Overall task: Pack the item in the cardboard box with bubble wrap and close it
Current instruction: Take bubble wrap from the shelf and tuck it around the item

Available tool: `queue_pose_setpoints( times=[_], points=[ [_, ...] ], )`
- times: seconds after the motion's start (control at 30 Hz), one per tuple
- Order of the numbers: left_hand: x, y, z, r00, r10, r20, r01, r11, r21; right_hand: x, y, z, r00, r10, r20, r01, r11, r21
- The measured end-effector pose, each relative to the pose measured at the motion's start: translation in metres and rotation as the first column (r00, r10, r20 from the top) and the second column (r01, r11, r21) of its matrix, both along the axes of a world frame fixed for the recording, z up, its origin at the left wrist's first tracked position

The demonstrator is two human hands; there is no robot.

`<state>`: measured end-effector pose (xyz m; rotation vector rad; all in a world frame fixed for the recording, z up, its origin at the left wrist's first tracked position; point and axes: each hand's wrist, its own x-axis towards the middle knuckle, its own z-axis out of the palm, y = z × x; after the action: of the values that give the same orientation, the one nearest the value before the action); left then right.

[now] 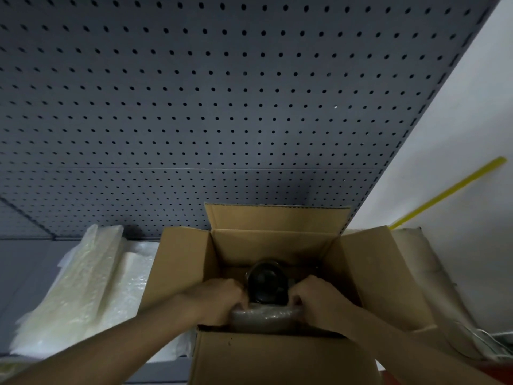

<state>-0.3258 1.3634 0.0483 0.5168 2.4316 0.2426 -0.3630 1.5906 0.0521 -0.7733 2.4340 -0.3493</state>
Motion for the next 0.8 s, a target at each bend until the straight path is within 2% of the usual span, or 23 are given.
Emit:
queue_pose_setpoints(
  times=[0.17,0.3,0.47,0.57,0.67,0.8],
  points=[
    [-0.003,0.002,-0.015,0.999,-0.024,0.032,0.023,0.999,0.021,0.001,0.002,-0.018,1.0,-0.011,-0.029,0.01,1.0,-0.024],
    [0.0,0.0,-0.001,0.999,0.037,0.033,-0.039,0.996,0.074,-0.002,0.012,-0.011,0.999,0.029,0.038,-0.028,0.999,-0.024],
    [0.016,-0.022,0.019,0.978,0.183,-0.1,-0.164,0.971,0.173,0.004,0.011,0.005,0.999,0.051,-0.004,-0.051,0.995,-0.082],
    [0.018,-0.034,0.028,0.954,0.216,-0.205,-0.162,0.954,0.251,0.005,0.008,0.019,0.999,-0.004,-0.046,-0.003,0.99,-0.143],
    [0.015,-0.045,0.044,0.913,0.28,-0.298,-0.173,0.925,0.339,0.005,0.002,0.032,0.988,-0.049,-0.147,0.022,0.982,-0.186],
    [0.026,-0.103,0.057,0.84,0.401,-0.365,-0.222,0.869,0.443,0.02,-0.045,0.044,0.953,-0.085,-0.289,0.013,0.97,-0.242]
  ],
)
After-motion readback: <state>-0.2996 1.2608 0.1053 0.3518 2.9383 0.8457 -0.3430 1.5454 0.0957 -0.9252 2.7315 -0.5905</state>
